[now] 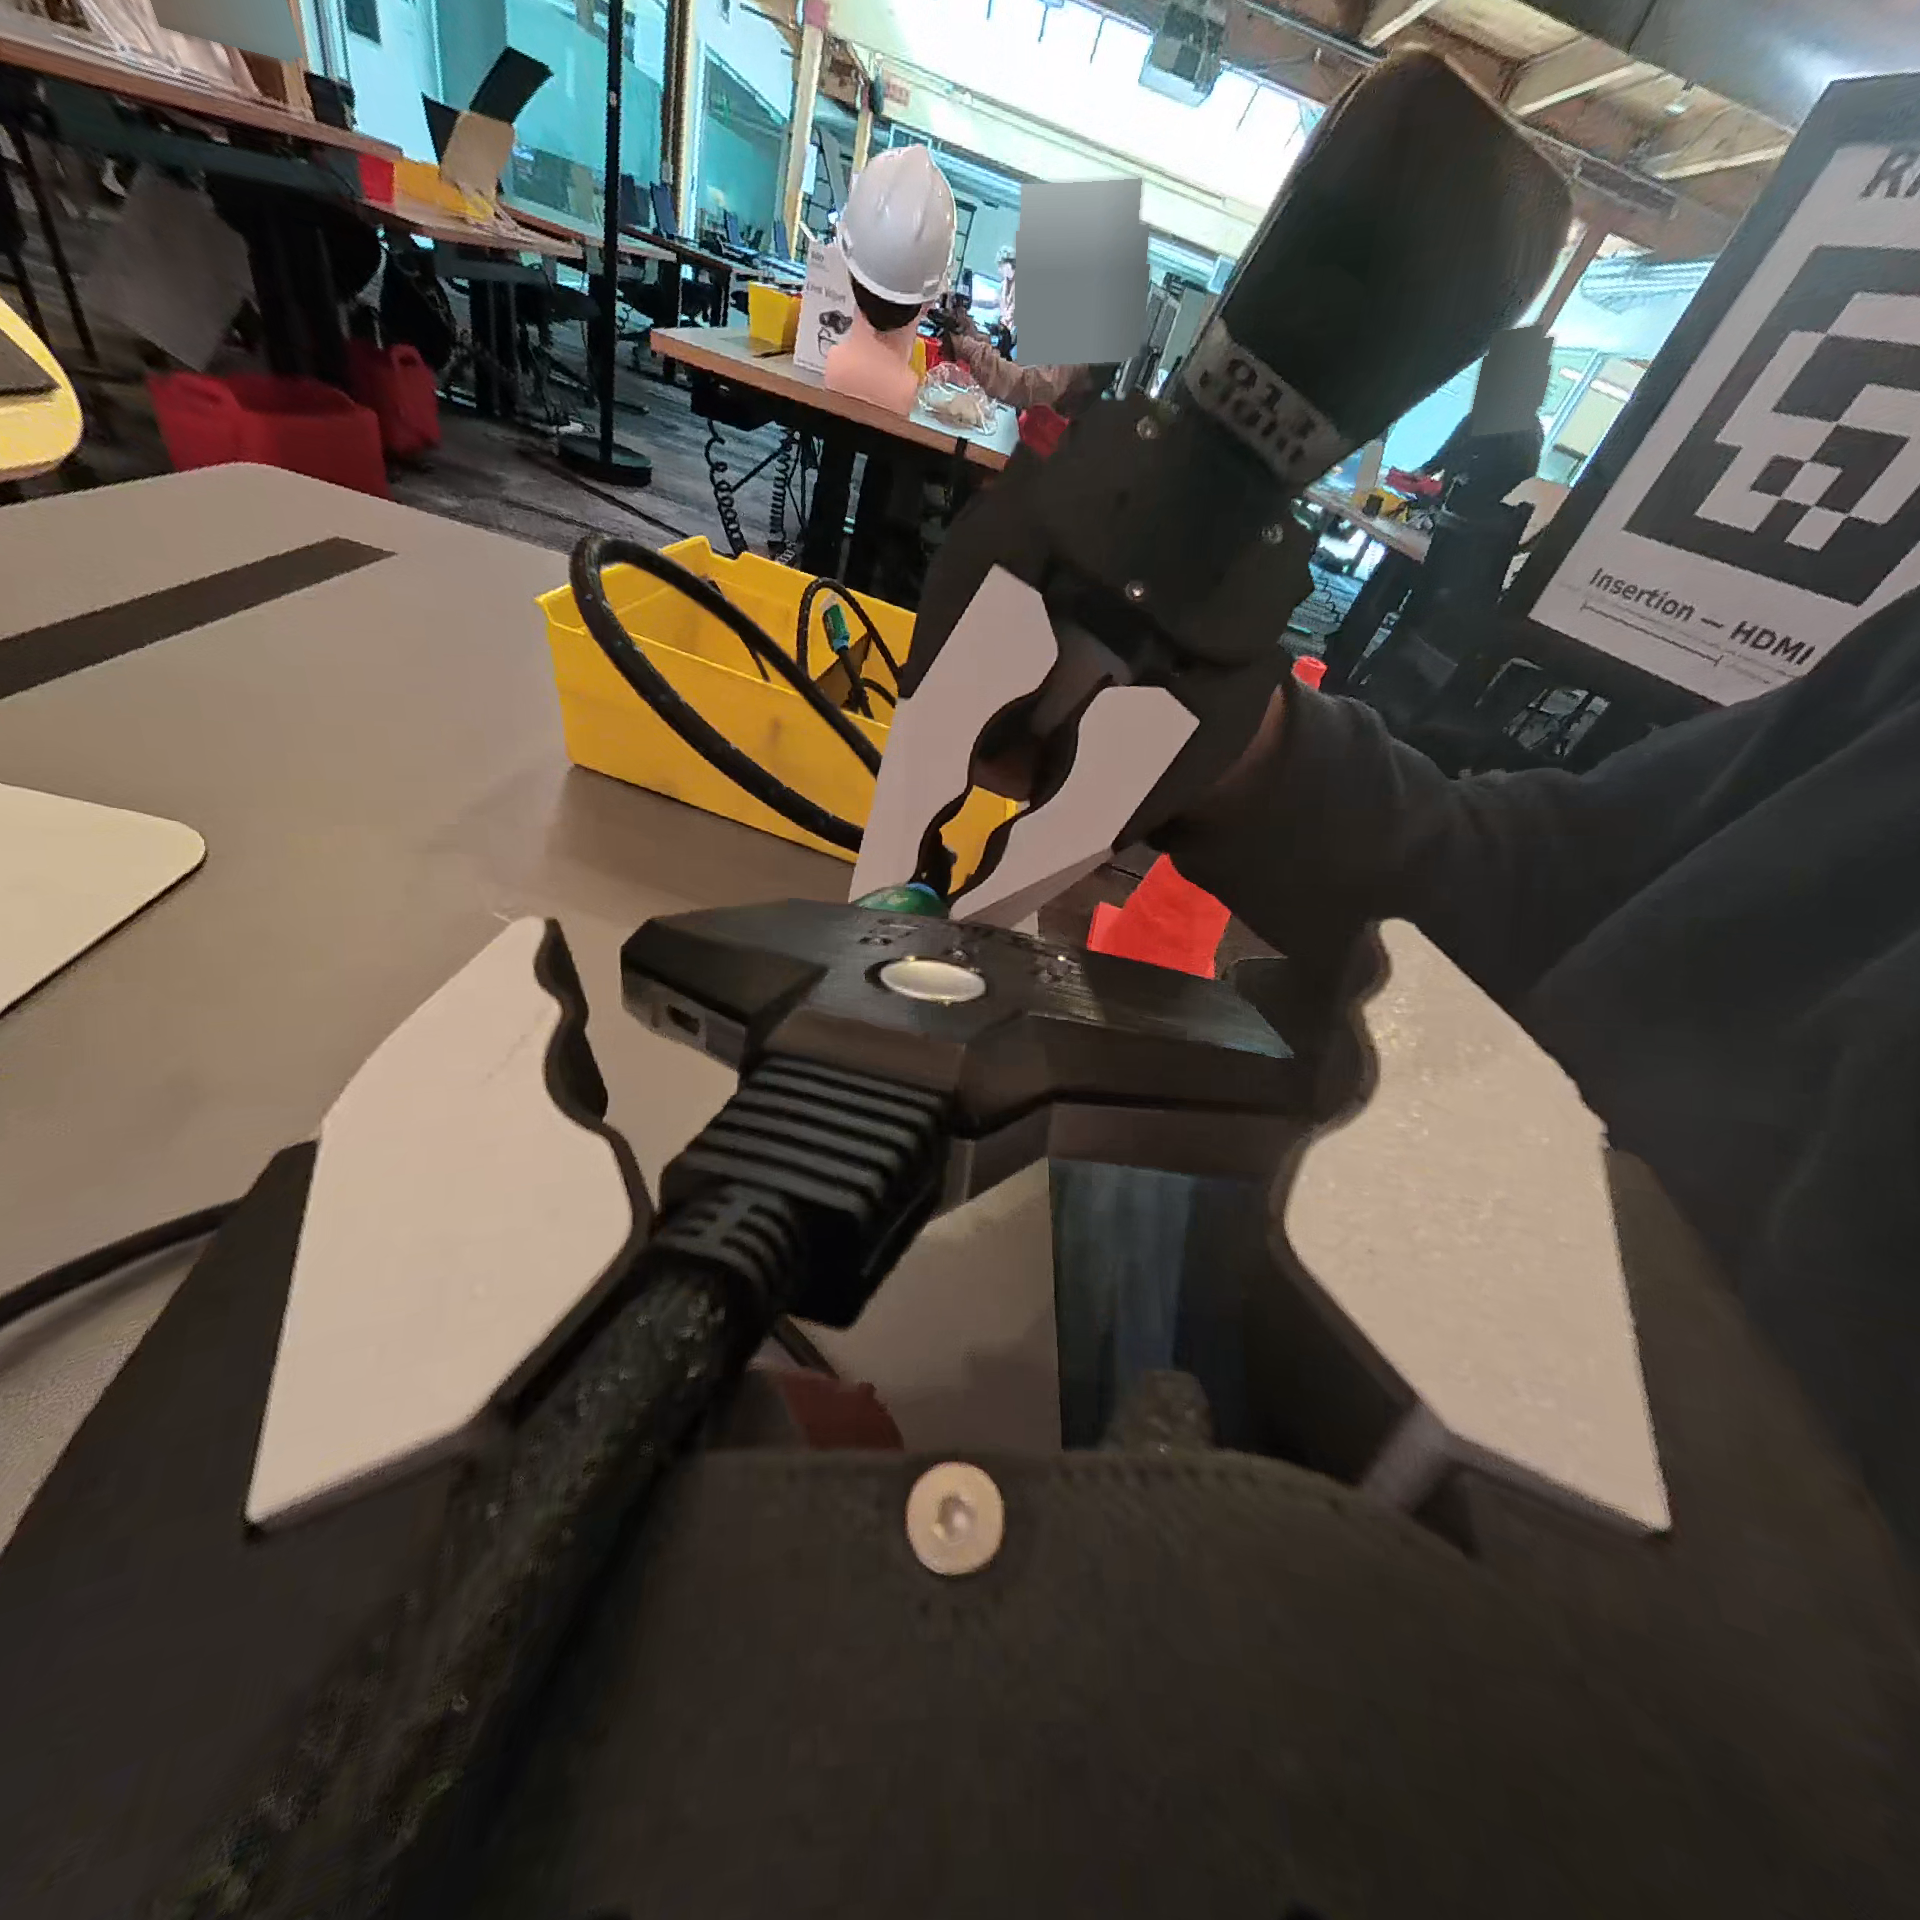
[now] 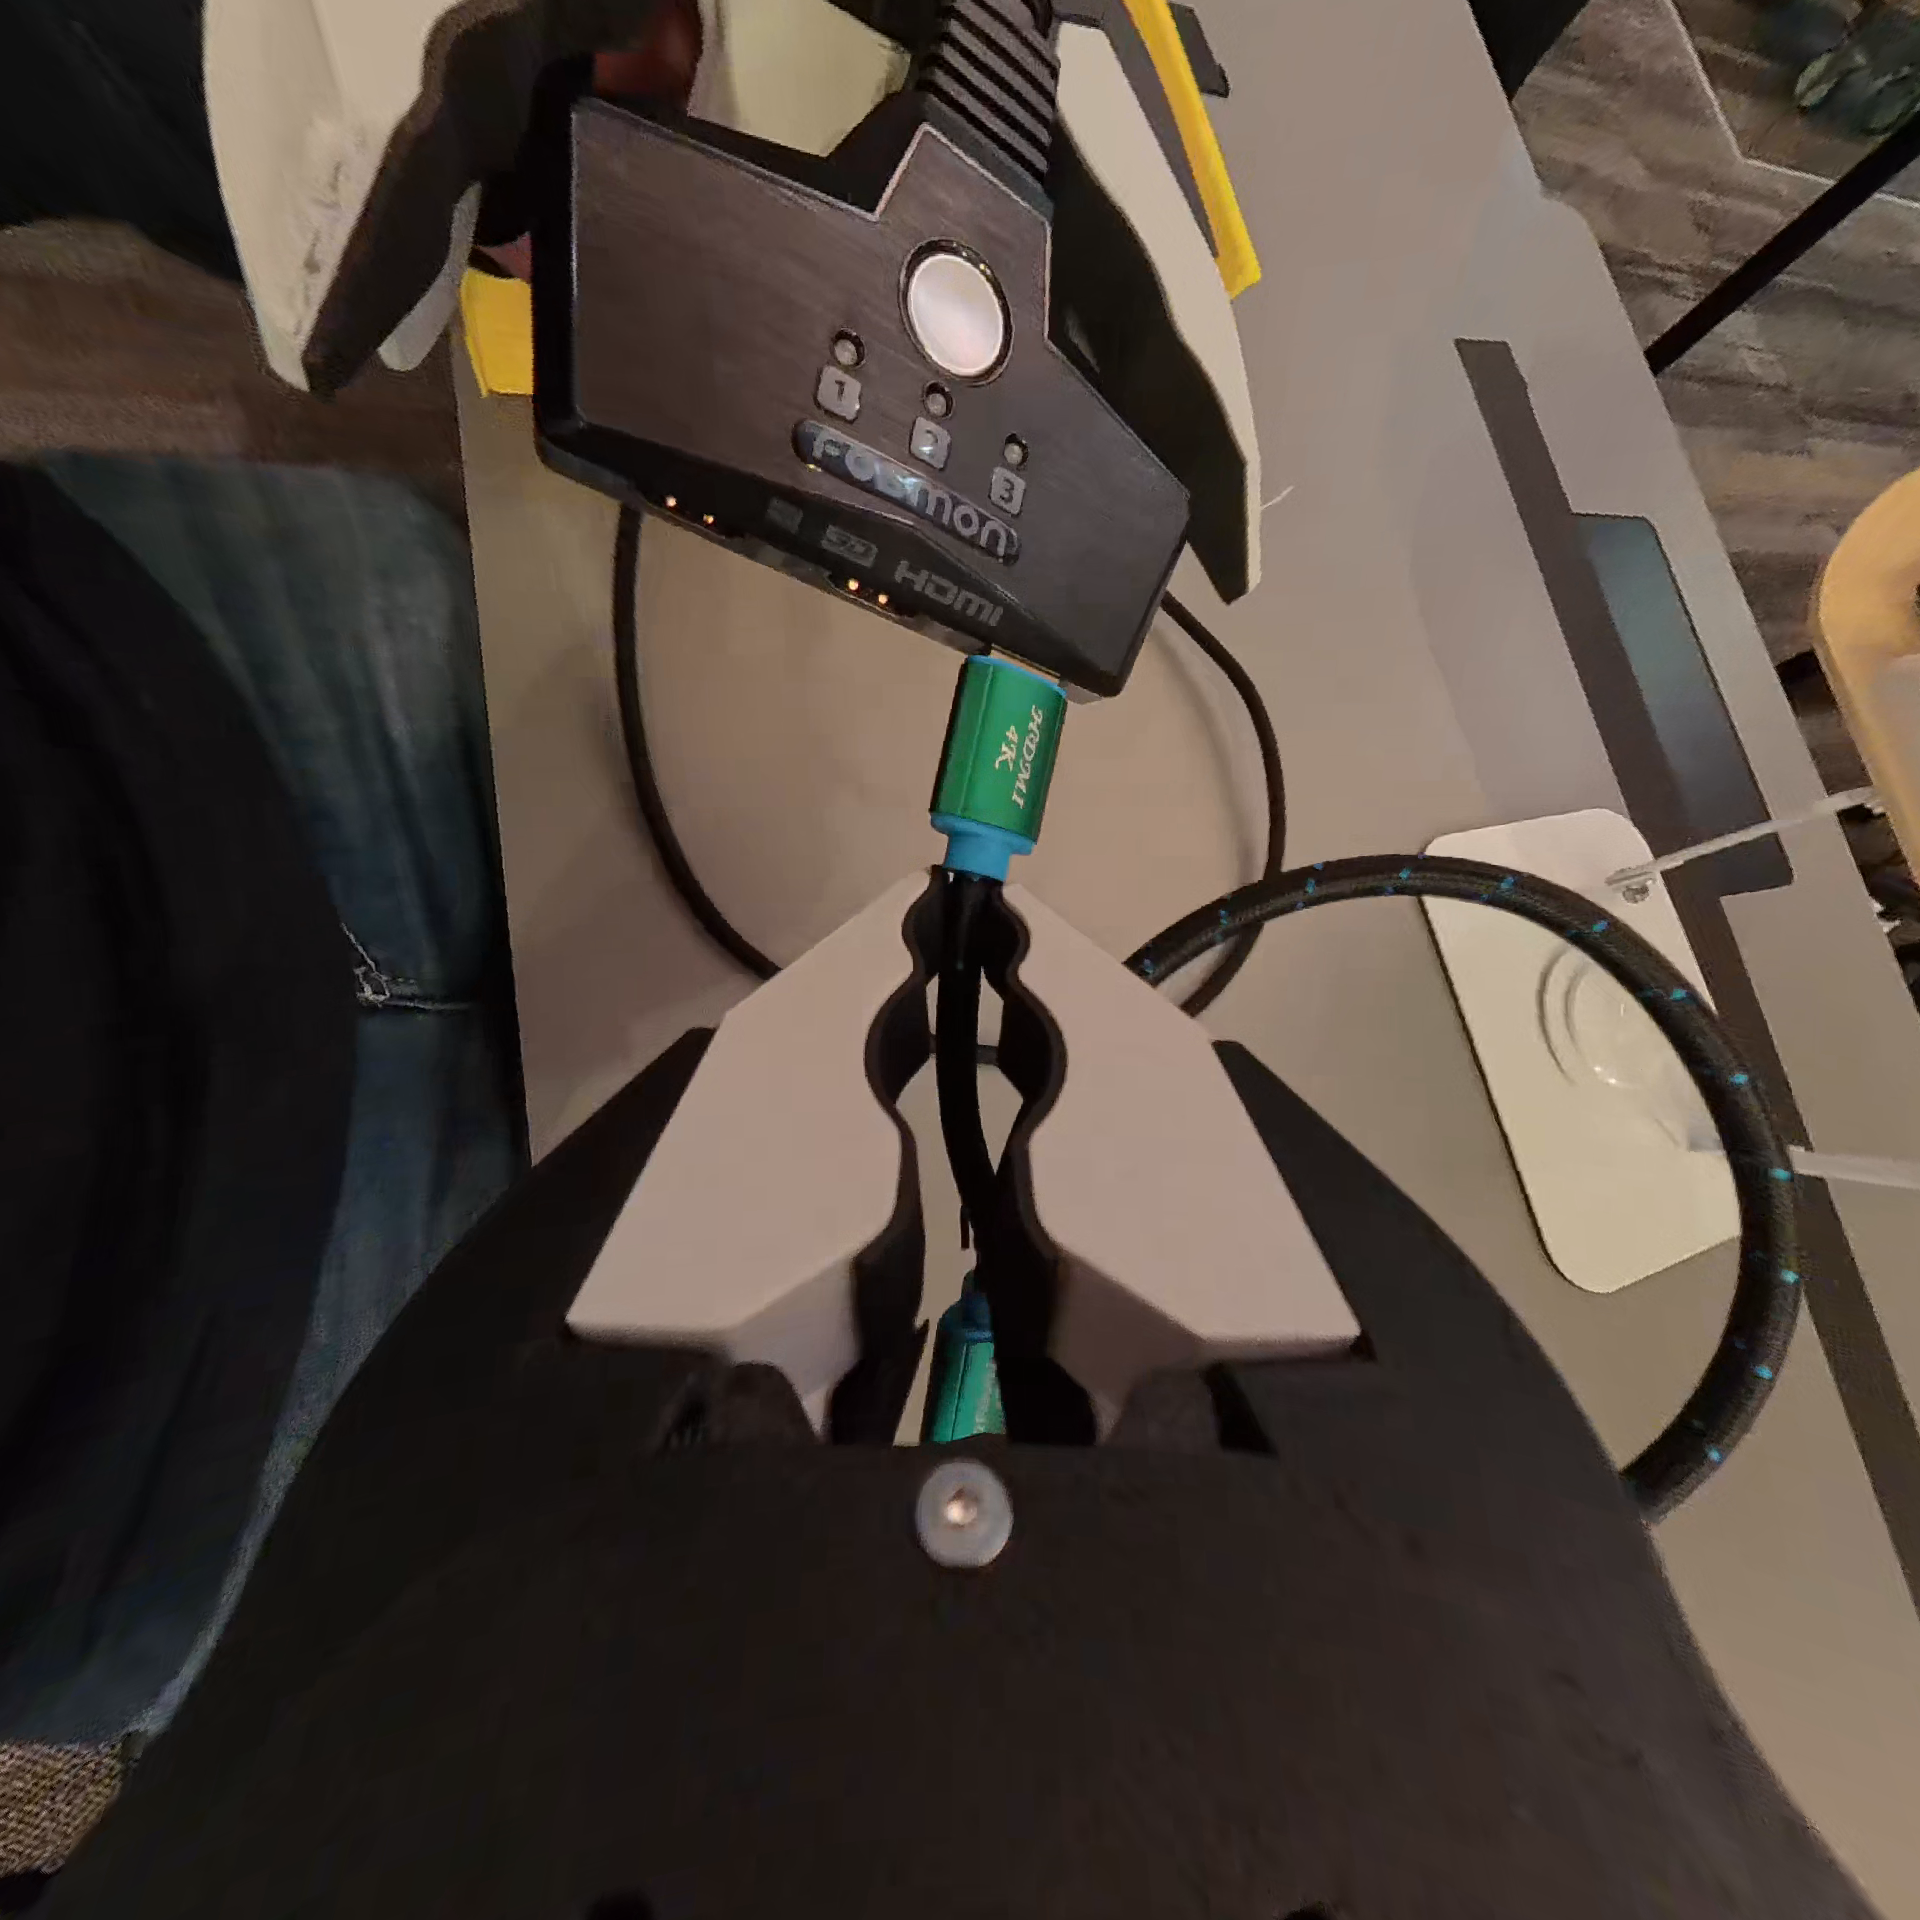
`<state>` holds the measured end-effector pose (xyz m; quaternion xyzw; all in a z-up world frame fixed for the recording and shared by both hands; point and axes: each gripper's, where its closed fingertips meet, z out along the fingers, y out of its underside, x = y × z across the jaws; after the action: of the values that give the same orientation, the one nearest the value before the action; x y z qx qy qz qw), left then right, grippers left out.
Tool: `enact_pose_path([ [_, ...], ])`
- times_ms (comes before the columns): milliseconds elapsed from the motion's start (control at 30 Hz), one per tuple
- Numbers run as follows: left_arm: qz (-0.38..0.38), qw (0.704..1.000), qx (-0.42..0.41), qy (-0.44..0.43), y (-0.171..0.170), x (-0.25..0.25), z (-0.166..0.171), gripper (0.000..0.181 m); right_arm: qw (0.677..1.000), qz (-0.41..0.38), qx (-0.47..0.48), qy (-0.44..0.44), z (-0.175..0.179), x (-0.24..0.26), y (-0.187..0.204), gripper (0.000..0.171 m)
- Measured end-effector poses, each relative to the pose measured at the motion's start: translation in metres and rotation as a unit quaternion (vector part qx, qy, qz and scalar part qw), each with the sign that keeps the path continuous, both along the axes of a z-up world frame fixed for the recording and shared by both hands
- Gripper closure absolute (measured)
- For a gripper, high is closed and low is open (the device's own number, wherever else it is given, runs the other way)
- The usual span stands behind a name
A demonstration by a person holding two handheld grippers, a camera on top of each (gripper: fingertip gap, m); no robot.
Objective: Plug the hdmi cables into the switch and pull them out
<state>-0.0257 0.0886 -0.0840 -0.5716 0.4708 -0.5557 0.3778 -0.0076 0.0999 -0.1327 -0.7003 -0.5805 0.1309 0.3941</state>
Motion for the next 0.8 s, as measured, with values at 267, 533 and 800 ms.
enact_pose_path([
  [267,-0.008,1.000,0.009,-0.001,-0.002,0.003,-0.005,0.053,1.000,0.004,0.009,0.003,0.001,0.006,0.004,0.168],
  [533,0.019,0.999,-0.003,-0.035,0.005,0.005,0.002,0.055,0.995,-0.040,0.015,0.088,0.020,0.006,0.015,0.143],
  [800,0.056,0.993,-0.038,-0.095,0.022,-0.004,0.017,0.055,0.965,-0.005,-0.039,0.258,0.057,-0.005,-0.028,0.143],
])
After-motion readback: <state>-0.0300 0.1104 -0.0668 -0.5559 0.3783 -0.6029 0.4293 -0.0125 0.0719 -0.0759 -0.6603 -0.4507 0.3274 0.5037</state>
